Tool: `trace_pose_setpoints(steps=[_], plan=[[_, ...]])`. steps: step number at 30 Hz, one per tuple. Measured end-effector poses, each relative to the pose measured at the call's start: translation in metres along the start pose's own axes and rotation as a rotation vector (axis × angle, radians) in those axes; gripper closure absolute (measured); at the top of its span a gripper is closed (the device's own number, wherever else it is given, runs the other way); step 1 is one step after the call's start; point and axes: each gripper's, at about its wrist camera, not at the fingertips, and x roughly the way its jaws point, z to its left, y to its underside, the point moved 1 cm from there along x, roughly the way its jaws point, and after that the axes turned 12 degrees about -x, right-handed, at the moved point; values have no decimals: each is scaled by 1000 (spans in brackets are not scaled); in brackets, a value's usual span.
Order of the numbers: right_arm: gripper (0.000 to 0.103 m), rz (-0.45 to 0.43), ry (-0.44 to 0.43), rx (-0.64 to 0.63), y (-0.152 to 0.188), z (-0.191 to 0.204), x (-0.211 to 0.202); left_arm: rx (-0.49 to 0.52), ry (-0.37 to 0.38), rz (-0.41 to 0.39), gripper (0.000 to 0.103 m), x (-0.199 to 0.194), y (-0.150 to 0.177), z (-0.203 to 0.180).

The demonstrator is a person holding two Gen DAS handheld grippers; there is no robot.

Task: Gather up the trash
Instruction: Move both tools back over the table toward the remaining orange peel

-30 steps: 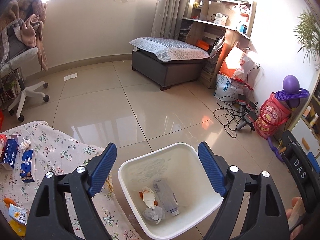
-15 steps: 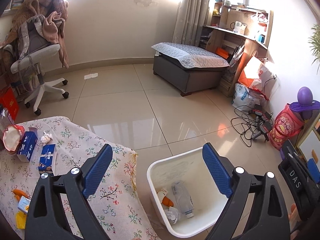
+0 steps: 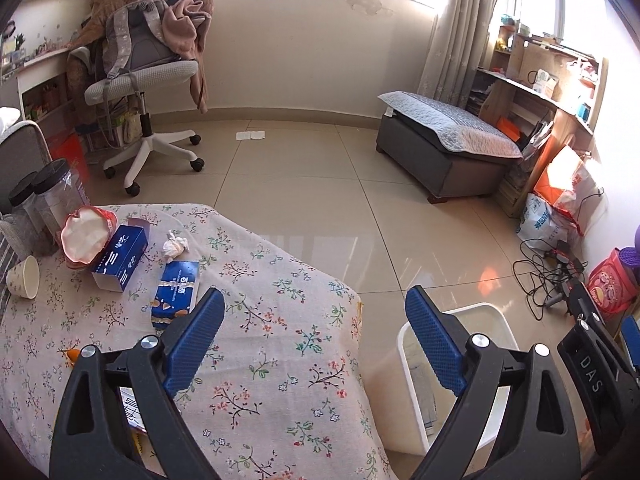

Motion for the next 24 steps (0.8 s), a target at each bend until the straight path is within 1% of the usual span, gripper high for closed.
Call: trace_pose_setpoints(steps=[6,11,17,21,24], plan=[[7,-14,-74,-70,-4,44,-12,-59,-74,-11,14,-1,-8,51],[7,-13,-127,-132,-5,83,-21,-119,-132,-2,14,1,-8,96],[7,-26,-198,-227,-2,135,-37,-167,-203,12,14,5,-10,148],[7,-3,-276,-285,2,169,-43,-211,-267,70,14,15,-10,191],[7,-12,-316,-337,6,191,-53,-248,-325,125,14,27,-5,226]])
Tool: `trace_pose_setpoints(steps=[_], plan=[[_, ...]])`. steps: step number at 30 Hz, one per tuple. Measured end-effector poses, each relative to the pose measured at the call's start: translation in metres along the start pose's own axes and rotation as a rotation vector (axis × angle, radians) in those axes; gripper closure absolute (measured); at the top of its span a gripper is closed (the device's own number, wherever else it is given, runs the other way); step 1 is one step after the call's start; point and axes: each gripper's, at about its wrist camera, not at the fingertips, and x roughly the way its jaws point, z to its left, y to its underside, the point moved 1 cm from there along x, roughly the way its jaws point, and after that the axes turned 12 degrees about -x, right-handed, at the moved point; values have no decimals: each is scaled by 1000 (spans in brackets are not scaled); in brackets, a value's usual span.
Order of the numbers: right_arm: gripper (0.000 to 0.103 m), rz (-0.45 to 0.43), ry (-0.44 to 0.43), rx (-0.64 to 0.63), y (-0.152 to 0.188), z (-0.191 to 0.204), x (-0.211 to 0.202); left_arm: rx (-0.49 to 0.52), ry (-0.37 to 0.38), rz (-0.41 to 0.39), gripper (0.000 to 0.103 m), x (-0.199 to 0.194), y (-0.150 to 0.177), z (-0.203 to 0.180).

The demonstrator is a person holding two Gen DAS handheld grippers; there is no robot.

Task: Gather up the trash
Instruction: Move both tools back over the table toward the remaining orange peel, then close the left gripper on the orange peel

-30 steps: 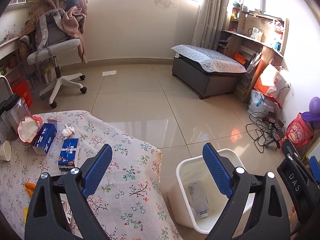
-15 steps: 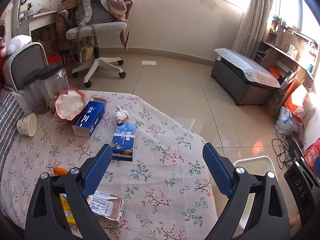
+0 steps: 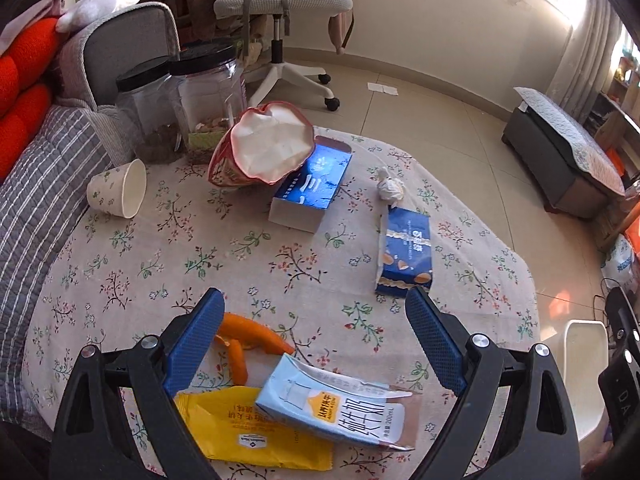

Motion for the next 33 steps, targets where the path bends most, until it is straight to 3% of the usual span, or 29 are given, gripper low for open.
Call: trace_pose_setpoints(steps=[8,15,18,23,26,27,29,33], plan=[[7,24,-60,-120,0,38,7,-135,-68,156,14,51,-2,64],[7,92,-98,-119,6,47,22,-246,-9,278,14,76,1,83],[7,112,-102,-117,7,48,27,-261,12,335,20,86,3,83],[7,143,-119,-119,10,51,34,-227,-24,316,23,91,2,76],[7,163,-129,-122,11,53,39,-171,-45,298,40,88,4,68],[7,168,-130,-123,12,53,40,-154,-30,309,51,87,6,64],[7,174,-130,-125,12,54,42,-133,-24,319,54,85,9,59],[7,182,-137,-133,13,56,46,-130,-5,304,71,82,9,63]])
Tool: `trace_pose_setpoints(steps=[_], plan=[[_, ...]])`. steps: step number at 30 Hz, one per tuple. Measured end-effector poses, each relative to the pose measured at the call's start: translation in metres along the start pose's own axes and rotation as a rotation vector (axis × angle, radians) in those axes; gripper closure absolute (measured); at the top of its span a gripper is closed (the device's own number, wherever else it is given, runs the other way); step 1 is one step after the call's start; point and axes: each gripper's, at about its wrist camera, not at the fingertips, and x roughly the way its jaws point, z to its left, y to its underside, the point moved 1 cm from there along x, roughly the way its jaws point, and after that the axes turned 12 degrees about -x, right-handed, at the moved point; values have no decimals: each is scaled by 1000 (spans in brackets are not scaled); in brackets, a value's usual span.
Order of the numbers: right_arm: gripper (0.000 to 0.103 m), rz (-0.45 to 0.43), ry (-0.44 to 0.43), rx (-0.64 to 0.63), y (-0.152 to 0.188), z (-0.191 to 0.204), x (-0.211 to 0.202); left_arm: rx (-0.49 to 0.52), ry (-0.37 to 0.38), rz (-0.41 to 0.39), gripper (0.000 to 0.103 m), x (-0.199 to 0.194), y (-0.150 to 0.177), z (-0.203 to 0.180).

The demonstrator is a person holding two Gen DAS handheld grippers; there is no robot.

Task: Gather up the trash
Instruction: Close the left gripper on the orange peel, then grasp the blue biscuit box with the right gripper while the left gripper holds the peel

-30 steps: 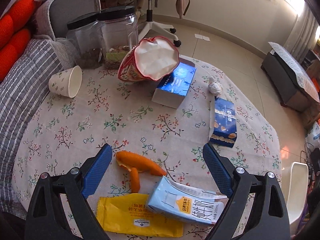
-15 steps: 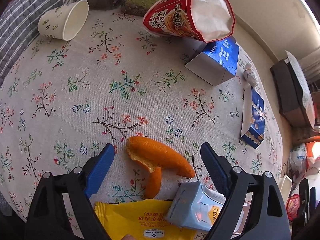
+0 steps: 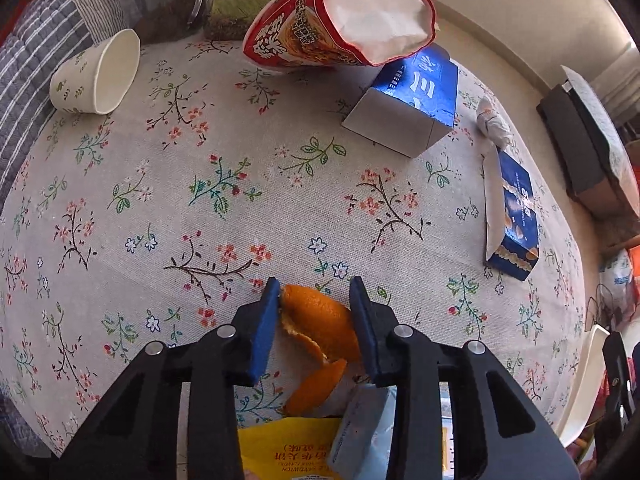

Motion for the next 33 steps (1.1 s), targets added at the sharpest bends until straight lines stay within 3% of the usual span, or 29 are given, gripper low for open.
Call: trace_pose_setpoints(steps=[4,10,23,31,32,33], plan=[[7,37,-54,19,-5,-2,13,-20,76,18,78,-9,-12,6],[7,112,-188,87,-14,-2,35,41,141,-98,81,-55,-28,3],[7,143,-265,94,-48,21,65,64,187,-207,82,-95,-57,4],[7,229,-299,74,-73,63,108,59,209,-171,82,-84,-58,3],[9,239,-306,68,-74,66,113,57,212,-170,82,-83,-60,4],[17,248,-314,62,-75,70,117,58,213,-171,82,-83,-60,4]])
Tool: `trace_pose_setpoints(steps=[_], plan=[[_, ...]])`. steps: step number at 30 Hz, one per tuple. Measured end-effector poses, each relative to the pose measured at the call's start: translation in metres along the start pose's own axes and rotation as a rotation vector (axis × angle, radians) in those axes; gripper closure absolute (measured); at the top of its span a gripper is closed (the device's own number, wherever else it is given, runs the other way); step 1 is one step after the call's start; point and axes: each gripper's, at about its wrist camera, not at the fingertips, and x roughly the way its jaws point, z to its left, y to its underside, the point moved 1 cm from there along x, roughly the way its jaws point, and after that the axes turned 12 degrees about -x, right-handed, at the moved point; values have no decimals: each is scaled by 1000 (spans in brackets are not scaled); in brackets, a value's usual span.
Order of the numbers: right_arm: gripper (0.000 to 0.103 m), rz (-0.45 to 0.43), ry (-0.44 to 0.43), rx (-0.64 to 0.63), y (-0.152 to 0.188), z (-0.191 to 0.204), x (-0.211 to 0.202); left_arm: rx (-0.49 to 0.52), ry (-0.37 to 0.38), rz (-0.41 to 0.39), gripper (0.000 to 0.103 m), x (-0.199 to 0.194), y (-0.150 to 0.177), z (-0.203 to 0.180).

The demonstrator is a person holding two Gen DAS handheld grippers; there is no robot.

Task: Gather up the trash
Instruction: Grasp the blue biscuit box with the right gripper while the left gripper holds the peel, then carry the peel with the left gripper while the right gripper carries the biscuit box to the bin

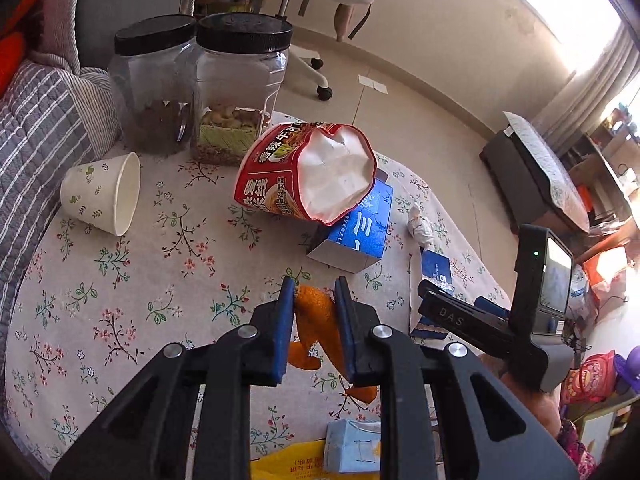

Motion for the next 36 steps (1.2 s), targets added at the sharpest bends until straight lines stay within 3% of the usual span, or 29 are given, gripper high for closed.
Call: trace_pose_setpoints(steps=[1,2,5,15,25,36], plan=[[22,15,-8,-3,-1,2,5,1,1,-2,82,1,-1,0],[35,34,-20,-3,-1,2,10,3,1,-4,82,1,-1,0],[52,27,-30,-9,1,6,9,-1,0,-6,82,1,-2,1],[52,-75,-120,-38,25,20,-39,-17,-24,-51,82,-8,-4,7],[52,-238,-88,-58,29,15,-105,-1,-42,-106,82,-23,3,4],[52,-339,-46,-31,51,-6,-140,31,-10,-142,82,-42,22,-11]])
